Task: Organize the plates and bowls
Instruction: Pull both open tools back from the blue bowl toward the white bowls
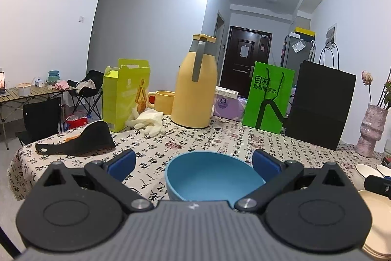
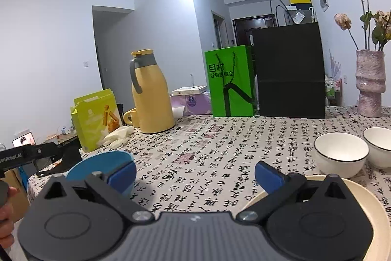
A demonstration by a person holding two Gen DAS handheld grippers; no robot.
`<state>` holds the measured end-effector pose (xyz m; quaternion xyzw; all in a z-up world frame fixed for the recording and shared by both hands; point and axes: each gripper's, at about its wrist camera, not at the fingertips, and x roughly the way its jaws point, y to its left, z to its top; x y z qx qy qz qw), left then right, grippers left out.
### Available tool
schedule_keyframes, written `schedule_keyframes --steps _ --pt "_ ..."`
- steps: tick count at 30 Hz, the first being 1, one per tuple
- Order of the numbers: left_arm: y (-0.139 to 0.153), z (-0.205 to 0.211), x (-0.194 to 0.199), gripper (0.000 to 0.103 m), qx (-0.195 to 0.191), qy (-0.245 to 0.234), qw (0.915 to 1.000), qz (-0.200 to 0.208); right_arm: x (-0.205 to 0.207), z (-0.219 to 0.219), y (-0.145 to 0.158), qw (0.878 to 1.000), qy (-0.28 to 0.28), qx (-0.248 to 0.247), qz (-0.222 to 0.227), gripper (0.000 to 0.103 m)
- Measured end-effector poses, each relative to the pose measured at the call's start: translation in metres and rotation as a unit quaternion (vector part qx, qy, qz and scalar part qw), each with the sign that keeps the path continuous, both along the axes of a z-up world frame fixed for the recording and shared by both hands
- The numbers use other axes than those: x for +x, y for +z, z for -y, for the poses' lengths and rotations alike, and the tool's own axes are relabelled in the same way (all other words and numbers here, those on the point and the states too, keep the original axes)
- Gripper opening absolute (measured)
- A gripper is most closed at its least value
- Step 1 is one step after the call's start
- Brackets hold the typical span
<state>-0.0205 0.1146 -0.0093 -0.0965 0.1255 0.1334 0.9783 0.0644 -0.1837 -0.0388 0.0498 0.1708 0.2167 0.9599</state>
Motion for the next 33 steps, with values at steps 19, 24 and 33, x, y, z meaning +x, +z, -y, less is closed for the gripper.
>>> schedule_keyframes --steps 19,24,33 --pt "0.003 0.026 0.009 0.103 0.008 -0.027 0.9996 -0.001 -0.008 0.059 0.004 0.998 -0.064 0.012 0.010 0.103" --pt "0.004 0.034 0.014 0.103 0.013 -0.033 0.9994 -0.002 -0.007 0.073 0.004 0.997 -0.077 0.009 0.014 0.103" --pt "0.007 0.052 0.026 0.103 0.021 -0.048 0.9986 -0.008 0.000 0.094 0.006 0.996 -0.089 0.005 0.018 0.103"
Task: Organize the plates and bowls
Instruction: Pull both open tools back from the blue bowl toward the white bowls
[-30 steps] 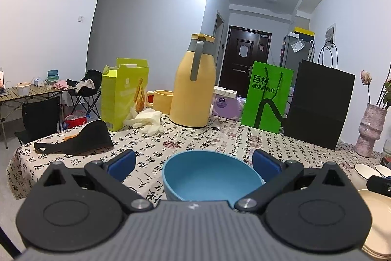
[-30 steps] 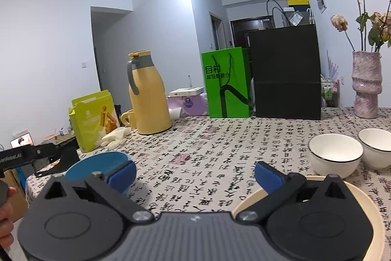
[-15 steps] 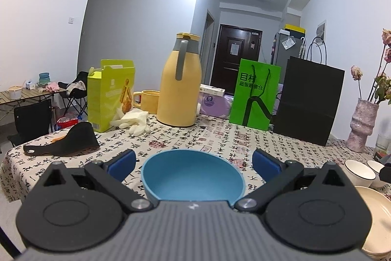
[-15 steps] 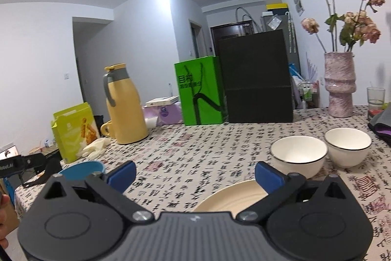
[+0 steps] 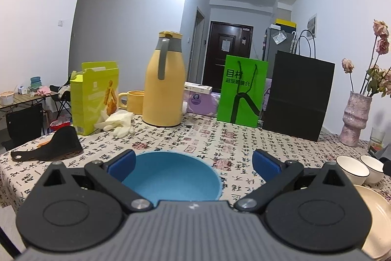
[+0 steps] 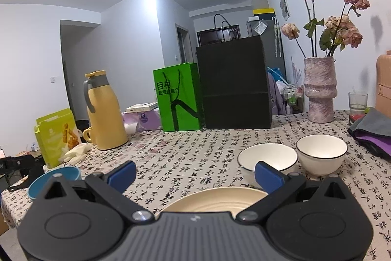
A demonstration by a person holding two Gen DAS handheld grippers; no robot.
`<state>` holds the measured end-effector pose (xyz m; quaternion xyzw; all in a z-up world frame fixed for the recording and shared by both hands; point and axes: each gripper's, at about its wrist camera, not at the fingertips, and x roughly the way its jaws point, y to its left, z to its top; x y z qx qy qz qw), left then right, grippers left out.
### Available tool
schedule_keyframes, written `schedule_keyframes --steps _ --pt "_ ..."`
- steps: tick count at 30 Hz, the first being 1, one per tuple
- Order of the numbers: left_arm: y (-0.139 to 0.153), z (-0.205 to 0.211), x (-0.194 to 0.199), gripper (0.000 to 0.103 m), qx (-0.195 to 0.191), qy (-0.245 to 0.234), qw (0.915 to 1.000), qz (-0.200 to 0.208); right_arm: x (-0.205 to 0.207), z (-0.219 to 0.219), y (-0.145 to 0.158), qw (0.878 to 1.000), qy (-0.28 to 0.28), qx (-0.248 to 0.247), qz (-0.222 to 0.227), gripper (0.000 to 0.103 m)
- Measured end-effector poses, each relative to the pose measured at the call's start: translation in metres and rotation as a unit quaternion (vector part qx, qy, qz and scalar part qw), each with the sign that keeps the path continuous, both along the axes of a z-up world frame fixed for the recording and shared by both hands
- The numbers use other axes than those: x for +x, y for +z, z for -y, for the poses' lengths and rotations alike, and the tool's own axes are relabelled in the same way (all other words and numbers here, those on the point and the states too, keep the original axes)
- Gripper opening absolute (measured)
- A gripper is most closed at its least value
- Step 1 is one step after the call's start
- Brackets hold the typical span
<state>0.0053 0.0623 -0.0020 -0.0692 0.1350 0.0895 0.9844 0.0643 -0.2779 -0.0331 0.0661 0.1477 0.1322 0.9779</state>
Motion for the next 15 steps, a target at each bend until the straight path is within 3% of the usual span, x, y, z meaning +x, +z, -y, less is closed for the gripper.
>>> schedule_keyframes --steps 15 --pt "0.004 0.041 0.036 0.103 -0.021 -0.054 0.9983 -0.007 0.013 0.038 0.012 1.000 -0.024 -0.018 0.003 0.103"
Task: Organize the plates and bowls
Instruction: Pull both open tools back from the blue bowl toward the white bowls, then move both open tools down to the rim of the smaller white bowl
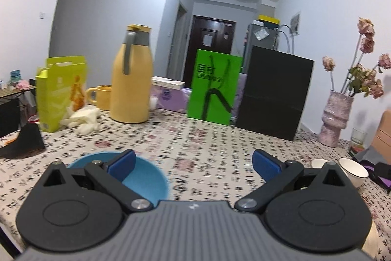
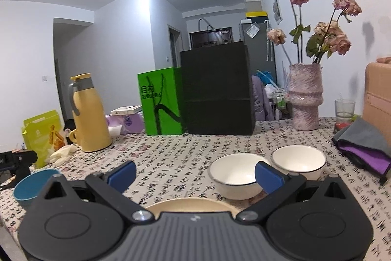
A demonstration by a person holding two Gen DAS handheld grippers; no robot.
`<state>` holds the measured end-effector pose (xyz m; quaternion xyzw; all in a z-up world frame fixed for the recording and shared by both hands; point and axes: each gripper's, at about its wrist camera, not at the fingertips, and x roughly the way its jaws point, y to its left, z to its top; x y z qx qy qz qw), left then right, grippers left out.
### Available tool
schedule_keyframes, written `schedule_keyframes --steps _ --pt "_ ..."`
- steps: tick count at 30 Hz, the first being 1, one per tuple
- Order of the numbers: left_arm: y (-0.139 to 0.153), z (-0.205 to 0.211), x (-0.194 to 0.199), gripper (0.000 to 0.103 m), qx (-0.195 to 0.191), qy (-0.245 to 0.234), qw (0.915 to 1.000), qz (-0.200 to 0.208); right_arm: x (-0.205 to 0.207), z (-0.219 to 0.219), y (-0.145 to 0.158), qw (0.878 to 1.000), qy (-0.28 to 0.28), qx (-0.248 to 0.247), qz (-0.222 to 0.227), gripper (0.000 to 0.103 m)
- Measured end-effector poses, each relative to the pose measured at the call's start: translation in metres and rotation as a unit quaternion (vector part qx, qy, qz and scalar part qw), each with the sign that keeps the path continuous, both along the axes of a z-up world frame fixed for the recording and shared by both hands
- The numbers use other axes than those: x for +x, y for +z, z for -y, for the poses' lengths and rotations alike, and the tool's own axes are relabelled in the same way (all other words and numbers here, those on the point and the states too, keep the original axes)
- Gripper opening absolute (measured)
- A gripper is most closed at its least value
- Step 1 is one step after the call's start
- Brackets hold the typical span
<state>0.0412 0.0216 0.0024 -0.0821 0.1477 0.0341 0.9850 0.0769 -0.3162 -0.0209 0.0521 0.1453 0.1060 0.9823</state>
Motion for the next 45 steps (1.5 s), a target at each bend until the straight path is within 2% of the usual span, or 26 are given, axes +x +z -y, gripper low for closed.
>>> schedule_keyframes --steps 8,22,25,30,38,42,45 --pt "0.003 0.026 0.027 0.103 -0.012 -0.017 0.9996 -0.018 0.021 0.028 0.010 1.000 0.005 0.008 -0.011 0.103" --pt "0.010 0.069 0.069 0.103 -0.018 -0.037 0.9983 -0.040 0.076 0.048 0.029 0.998 0.020 0.004 -0.055 0.103" --pt "0.012 0.081 0.079 0.103 -0.009 -0.045 0.9980 -0.044 0.091 0.053 0.027 0.997 0.015 0.000 -0.072 0.103" --pt "0.015 0.097 0.098 0.103 -0.014 -0.059 0.9968 -0.053 0.118 0.064 0.025 0.994 0.009 0.022 -0.110 0.103" --pt "0.021 0.120 0.125 0.103 0.010 -0.062 0.9968 -0.049 0.157 0.068 0.023 0.994 0.005 0.019 -0.110 0.103" --pt "0.018 0.131 0.145 0.103 0.016 -0.072 0.9947 -0.072 0.165 0.074 0.011 0.993 0.005 0.045 -0.107 0.103" --pt "0.014 0.138 0.153 0.103 0.030 -0.066 0.9947 -0.073 0.171 0.080 0.003 0.992 -0.001 0.053 -0.114 0.103"
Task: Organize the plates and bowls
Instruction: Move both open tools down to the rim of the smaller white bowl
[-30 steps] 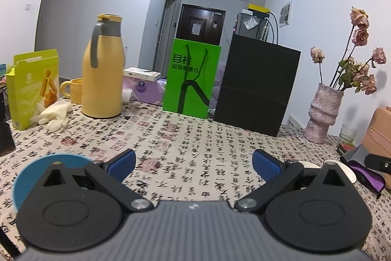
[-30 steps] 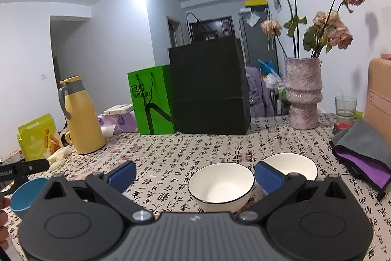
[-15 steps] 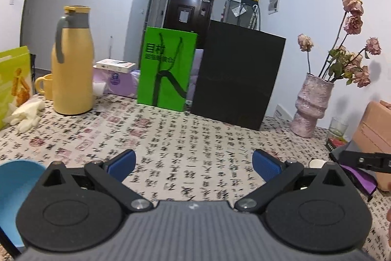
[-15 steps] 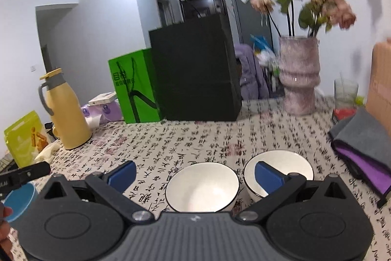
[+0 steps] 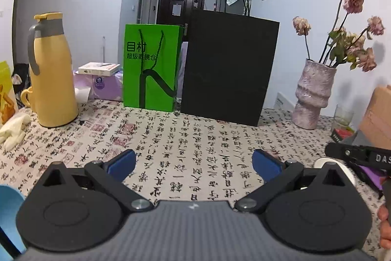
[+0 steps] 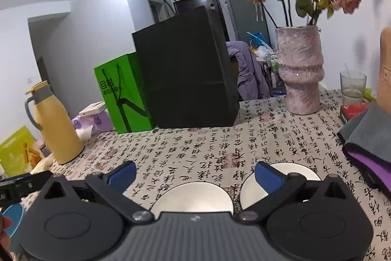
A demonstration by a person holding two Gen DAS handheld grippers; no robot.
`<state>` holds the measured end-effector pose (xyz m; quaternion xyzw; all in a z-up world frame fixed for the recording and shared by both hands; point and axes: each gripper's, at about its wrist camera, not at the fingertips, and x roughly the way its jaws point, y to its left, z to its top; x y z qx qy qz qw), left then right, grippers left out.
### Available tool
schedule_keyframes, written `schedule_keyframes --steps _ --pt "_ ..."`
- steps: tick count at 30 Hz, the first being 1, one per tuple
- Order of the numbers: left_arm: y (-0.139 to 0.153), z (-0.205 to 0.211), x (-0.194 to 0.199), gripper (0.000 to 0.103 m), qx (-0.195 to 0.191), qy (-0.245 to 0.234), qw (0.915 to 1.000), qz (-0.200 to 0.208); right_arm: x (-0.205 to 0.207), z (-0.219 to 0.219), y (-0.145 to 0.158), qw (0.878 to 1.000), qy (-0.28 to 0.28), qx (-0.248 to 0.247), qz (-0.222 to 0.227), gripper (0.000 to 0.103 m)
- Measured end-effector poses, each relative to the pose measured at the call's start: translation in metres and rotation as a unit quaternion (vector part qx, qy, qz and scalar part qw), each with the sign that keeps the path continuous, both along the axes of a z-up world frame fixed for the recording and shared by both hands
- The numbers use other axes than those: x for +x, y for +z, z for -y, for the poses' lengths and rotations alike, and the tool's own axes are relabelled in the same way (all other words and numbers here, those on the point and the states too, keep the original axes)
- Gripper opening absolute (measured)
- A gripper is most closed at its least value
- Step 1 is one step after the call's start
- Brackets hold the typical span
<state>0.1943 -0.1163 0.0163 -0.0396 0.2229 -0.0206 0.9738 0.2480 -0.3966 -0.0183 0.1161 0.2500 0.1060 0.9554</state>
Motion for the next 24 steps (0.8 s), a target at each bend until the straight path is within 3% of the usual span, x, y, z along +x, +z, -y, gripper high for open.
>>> schedule_keyframes --steps 10,24 --pt "-0.016 0.015 0.027 0.103 0.004 -0.002 0.9993 -0.037 0.003 0.014 -0.017 0.999 -0.009 0.024 -0.024 0.103" --pt "-0.024 0.024 0.044 0.103 0.006 -0.017 0.9975 -0.068 0.003 0.011 -0.024 0.999 -0.021 0.002 -0.034 0.101"
